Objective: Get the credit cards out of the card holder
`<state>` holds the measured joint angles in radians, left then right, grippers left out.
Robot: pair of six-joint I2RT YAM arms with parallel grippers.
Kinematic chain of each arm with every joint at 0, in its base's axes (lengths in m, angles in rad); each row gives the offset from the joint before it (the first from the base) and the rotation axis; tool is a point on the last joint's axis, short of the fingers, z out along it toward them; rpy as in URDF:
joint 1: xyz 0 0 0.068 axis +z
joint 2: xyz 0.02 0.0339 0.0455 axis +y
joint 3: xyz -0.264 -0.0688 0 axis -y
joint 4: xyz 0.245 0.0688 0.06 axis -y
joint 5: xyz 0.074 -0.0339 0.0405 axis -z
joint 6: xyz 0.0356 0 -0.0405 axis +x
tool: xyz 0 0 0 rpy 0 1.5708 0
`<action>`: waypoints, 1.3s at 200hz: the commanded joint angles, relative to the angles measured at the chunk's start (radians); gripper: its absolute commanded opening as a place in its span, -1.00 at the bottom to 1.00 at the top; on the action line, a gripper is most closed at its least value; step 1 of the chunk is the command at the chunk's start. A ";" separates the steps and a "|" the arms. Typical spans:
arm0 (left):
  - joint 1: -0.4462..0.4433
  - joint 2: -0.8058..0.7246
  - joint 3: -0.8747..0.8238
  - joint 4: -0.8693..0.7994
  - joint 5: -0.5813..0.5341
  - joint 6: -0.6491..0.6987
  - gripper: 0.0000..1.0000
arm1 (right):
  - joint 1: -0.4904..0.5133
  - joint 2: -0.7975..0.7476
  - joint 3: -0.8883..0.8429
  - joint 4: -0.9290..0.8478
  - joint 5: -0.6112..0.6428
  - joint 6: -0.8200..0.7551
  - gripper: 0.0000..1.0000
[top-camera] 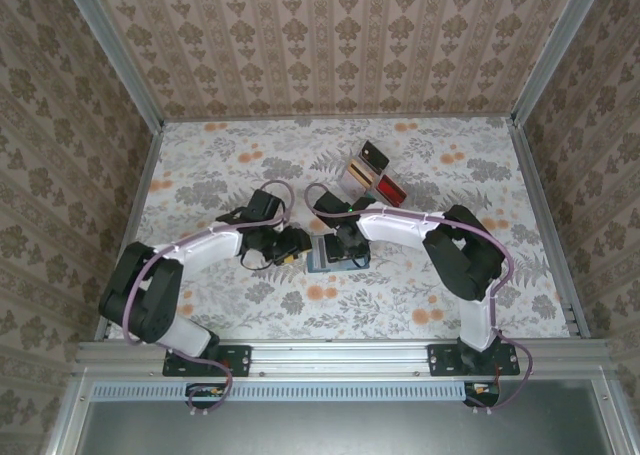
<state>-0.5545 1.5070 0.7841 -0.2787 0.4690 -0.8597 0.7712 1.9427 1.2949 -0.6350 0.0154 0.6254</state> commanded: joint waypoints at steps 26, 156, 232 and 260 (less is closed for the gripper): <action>-0.045 0.084 0.064 0.071 0.042 -0.031 -0.27 | -0.022 0.065 -0.080 -0.002 -0.028 0.014 -0.20; -0.067 0.192 0.093 0.079 0.059 -0.032 -0.40 | -0.033 0.064 -0.105 0.043 -0.088 0.025 -0.22; -0.070 0.213 0.131 -0.033 0.004 0.026 -0.40 | -0.058 0.064 -0.126 0.073 -0.132 0.037 -0.24; -0.074 0.213 0.142 -0.057 -0.007 0.042 -0.40 | -0.062 0.073 -0.131 0.072 -0.133 0.046 -0.28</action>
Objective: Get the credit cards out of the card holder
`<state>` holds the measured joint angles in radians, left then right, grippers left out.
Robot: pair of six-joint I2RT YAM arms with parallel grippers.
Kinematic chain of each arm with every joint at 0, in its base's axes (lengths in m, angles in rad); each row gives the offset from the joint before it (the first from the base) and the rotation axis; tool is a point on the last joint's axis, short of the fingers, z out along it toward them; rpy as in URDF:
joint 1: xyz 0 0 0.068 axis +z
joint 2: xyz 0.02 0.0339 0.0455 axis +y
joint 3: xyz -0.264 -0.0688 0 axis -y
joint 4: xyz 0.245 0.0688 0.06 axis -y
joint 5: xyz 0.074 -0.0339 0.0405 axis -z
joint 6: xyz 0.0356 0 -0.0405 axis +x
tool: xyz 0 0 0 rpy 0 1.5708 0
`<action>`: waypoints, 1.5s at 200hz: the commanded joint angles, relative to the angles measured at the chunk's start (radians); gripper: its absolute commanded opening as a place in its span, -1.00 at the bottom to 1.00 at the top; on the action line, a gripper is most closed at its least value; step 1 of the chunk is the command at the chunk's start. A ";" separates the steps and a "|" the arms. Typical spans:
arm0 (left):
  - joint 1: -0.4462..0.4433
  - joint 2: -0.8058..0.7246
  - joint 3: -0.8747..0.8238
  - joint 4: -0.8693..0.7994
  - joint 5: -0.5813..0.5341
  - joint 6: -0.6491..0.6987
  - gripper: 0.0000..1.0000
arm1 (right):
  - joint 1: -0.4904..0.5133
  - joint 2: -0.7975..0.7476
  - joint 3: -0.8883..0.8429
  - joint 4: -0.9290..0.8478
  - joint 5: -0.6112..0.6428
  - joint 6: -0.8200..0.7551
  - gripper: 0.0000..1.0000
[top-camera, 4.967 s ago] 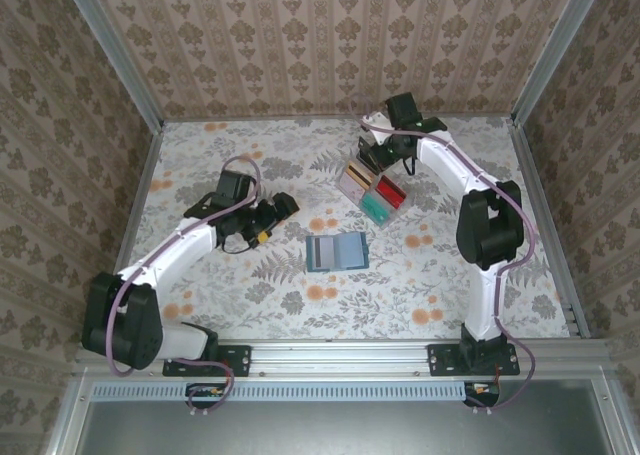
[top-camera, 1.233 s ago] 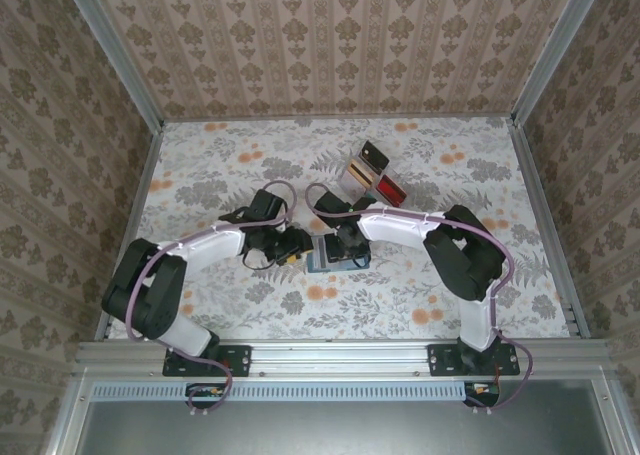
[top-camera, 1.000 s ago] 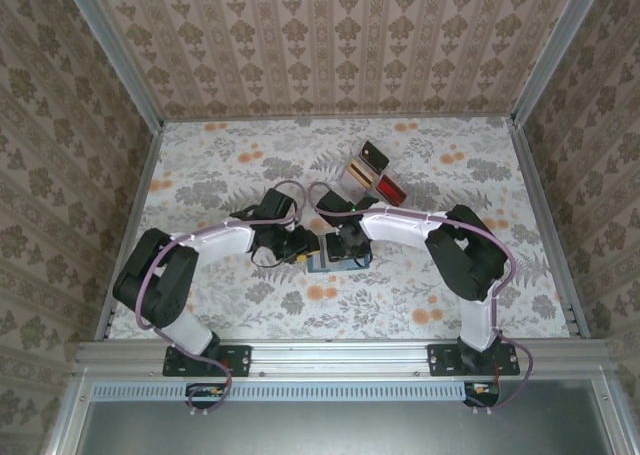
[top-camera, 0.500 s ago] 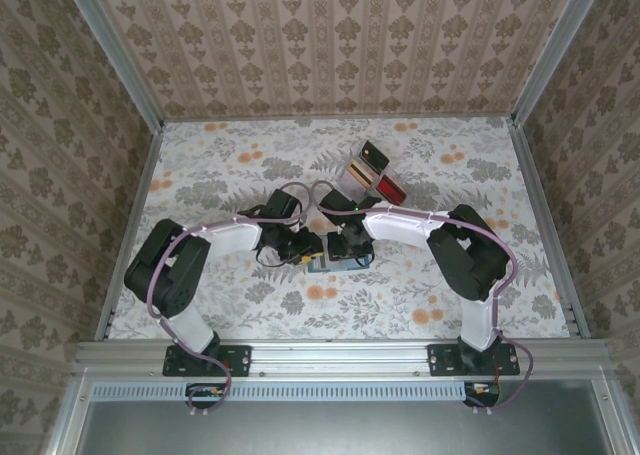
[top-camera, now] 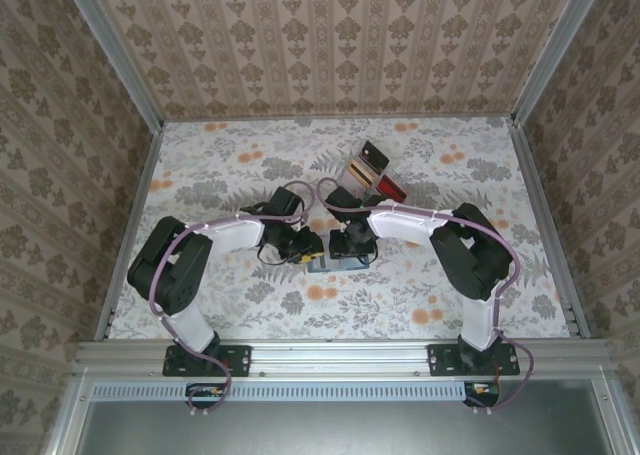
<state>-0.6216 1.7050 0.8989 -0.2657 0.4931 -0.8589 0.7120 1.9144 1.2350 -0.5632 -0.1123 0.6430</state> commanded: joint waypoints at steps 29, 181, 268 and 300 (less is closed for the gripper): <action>-0.014 0.001 0.035 -0.079 -0.027 0.044 -0.41 | -0.005 0.120 -0.065 -0.012 0.007 0.033 -0.30; -0.023 -0.008 0.018 0.000 0.007 0.036 -0.52 | -0.024 0.124 -0.092 0.058 -0.067 0.046 -0.31; 0.021 -0.086 0.013 -0.158 -0.071 0.145 -0.84 | -0.036 -0.116 -0.076 0.035 -0.067 0.038 -0.02; 0.046 -0.111 0.012 -0.194 -0.075 0.171 -0.82 | -0.037 -0.236 -0.115 0.078 -0.047 0.058 0.13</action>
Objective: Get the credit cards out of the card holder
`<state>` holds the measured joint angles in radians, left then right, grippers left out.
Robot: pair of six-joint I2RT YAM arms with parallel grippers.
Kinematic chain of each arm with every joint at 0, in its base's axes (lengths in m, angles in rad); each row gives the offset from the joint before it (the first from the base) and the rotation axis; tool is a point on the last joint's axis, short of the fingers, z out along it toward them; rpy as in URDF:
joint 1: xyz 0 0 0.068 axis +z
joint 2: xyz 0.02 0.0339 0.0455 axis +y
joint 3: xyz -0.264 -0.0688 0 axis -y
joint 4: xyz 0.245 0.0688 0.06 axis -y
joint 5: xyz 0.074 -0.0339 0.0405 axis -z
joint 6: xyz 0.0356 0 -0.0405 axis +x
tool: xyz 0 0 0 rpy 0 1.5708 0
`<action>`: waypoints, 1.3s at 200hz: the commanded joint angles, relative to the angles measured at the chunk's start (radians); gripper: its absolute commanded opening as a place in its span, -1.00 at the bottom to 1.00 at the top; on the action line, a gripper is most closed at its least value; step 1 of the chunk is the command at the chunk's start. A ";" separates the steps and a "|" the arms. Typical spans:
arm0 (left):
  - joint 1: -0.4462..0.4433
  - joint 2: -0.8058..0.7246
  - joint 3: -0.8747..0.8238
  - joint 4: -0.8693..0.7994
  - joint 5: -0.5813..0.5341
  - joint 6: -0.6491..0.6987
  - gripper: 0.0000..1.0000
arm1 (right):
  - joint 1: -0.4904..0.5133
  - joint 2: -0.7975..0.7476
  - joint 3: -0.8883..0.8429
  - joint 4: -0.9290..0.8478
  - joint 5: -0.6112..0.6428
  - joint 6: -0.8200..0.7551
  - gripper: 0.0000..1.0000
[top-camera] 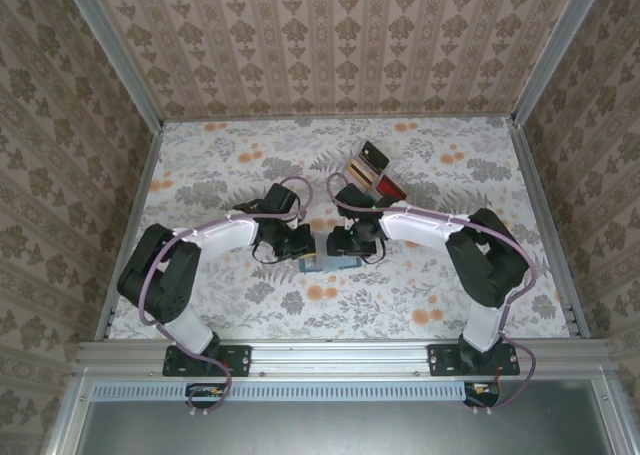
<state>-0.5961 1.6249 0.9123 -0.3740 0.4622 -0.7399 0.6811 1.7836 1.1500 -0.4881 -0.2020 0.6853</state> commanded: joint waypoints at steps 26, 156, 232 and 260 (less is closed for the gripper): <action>0.021 -0.036 0.003 -0.050 0.003 0.045 -0.59 | -0.014 -0.184 -0.062 0.020 0.087 0.025 0.19; -0.020 0.037 0.050 0.244 0.124 -0.131 0.51 | -0.045 -0.344 -0.179 0.067 0.205 0.039 0.22; 0.024 -0.040 -0.050 0.170 0.032 -0.154 0.46 | -0.025 -0.124 -0.044 0.038 0.110 0.006 -0.12; 0.022 -0.036 -0.083 0.208 0.046 -0.175 0.23 | -0.013 -0.039 0.014 0.024 0.087 0.000 -0.35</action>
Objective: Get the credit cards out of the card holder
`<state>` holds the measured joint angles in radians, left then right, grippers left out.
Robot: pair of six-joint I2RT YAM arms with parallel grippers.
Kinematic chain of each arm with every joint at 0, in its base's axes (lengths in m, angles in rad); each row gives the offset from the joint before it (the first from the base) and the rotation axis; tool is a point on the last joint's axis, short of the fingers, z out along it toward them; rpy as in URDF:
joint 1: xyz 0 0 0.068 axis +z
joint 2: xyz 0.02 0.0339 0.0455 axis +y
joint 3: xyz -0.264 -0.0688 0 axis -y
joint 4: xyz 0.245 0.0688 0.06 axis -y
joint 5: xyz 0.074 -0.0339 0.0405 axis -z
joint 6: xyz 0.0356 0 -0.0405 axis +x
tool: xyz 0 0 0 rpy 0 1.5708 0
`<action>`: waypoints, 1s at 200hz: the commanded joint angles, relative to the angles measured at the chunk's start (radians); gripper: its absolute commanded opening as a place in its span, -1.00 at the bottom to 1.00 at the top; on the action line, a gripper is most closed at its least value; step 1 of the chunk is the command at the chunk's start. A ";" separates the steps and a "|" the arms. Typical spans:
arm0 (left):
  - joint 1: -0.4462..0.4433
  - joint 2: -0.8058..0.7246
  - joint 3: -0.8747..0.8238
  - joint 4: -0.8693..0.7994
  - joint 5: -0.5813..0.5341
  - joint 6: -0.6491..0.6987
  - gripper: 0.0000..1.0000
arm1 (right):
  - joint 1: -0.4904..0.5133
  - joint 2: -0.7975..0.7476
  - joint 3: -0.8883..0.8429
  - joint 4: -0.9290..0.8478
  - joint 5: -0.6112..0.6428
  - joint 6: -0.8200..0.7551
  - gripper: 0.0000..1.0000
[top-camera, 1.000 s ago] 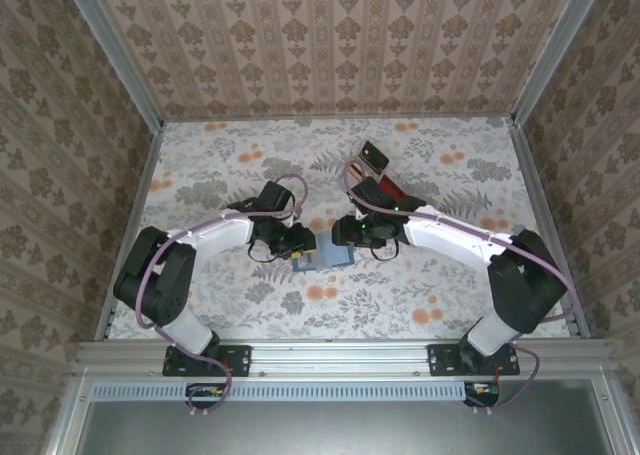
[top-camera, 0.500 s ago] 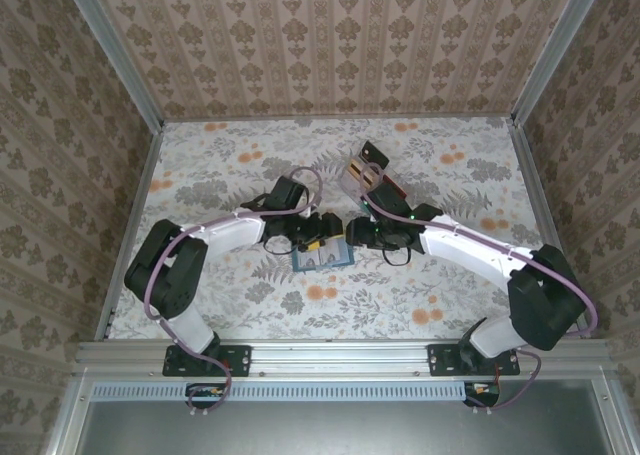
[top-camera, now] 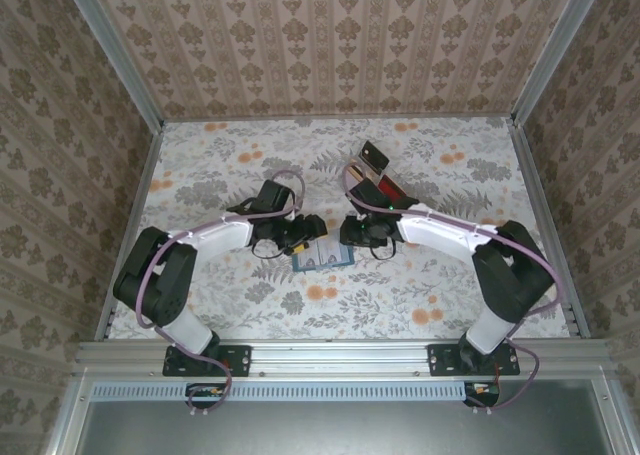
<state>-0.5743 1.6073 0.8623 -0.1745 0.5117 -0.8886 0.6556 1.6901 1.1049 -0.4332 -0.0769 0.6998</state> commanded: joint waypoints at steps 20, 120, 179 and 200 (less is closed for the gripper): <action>0.001 -0.008 -0.034 0.022 0.007 -0.029 0.11 | 0.015 0.107 0.088 -0.026 -0.059 -0.008 -0.47; 0.001 0.081 0.036 0.020 0.049 0.007 -0.25 | 0.013 0.224 0.115 -0.048 -0.053 -0.005 -0.58; 0.001 0.116 0.041 0.030 0.070 0.007 -0.27 | 0.012 0.259 0.119 -0.074 -0.046 -0.001 -0.59; 0.001 0.121 0.043 0.036 0.082 0.011 -0.28 | 0.012 0.266 0.118 -0.076 -0.047 -0.002 -0.60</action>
<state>-0.5743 1.7168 0.8742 -0.1490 0.5621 -0.8970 0.6655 1.9015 1.2217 -0.4492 -0.1211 0.6918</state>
